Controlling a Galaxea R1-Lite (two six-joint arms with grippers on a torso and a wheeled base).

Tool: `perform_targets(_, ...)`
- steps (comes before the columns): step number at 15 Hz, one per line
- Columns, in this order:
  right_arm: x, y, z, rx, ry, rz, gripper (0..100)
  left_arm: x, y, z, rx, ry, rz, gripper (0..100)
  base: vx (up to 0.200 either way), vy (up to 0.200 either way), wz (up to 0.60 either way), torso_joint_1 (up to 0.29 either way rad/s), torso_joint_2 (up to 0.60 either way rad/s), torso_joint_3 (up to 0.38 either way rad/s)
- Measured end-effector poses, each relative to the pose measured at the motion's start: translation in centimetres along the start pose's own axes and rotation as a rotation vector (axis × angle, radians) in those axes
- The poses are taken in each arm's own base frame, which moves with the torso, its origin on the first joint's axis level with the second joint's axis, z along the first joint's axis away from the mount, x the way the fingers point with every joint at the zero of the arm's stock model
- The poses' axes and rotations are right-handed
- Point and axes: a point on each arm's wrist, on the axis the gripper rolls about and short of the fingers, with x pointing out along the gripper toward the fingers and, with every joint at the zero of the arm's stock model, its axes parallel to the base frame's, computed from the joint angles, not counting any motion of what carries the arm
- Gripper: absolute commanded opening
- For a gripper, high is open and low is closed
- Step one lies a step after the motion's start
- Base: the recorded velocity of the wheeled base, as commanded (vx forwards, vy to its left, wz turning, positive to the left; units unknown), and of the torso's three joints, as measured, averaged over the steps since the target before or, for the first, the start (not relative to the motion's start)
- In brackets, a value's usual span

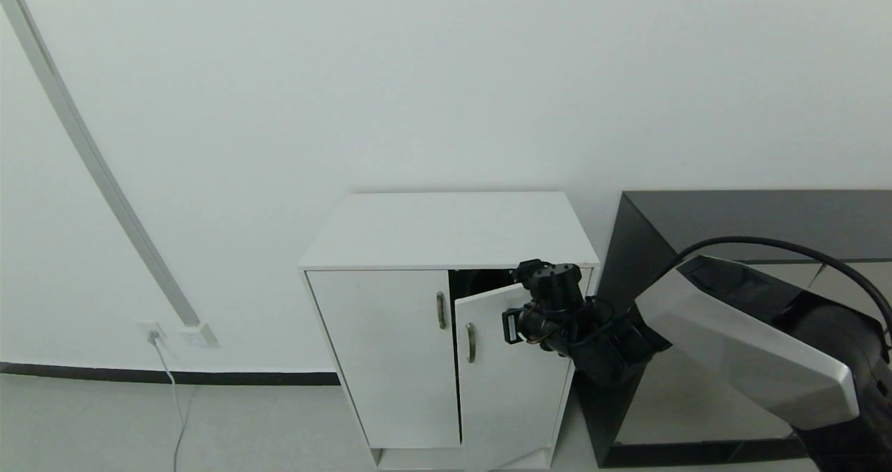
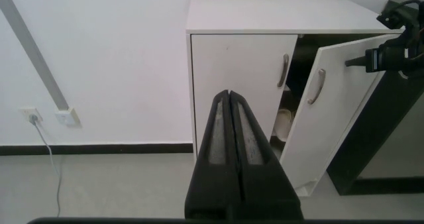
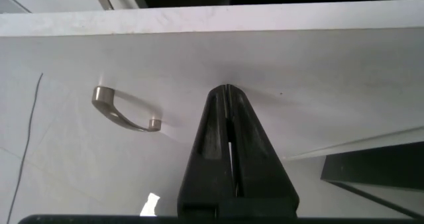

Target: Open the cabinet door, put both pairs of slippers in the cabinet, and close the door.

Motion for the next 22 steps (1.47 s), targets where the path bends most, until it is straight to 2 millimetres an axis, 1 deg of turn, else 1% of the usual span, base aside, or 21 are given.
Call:
perform_targets(5,1.2,-0.4,0.3,0.008,-0.030,-0.007,0,0.0,0.0,0.0,0.000,0.000,-0.001,0,0.000,0.000,0.00,0.000,0.00,0.000)
perform_targets(9,2.4,-0.8,0.3,0.012,-0.046,-0.052,0,0.0,0.0,0.0,0.000,0.000,0.000,0,0.000,0.000,0.00,0.000,0.00,0.000)
perform_targets(16,3.0,-1.1,0.6,0.015,-0.043,-0.059,0,0.0,0.0,0.0,0.000,0.000,0.000,0,0.000,0.000,0.00,0.000,0.00,0.000)
perform_targets(22,3.6,-1.6,1.6,0.021,-0.055,-0.070,0,0.0,0.0,0.0,0.000,0.000,-0.001,0,0.000,0.000,0.00,0.000,0.00,0.000)
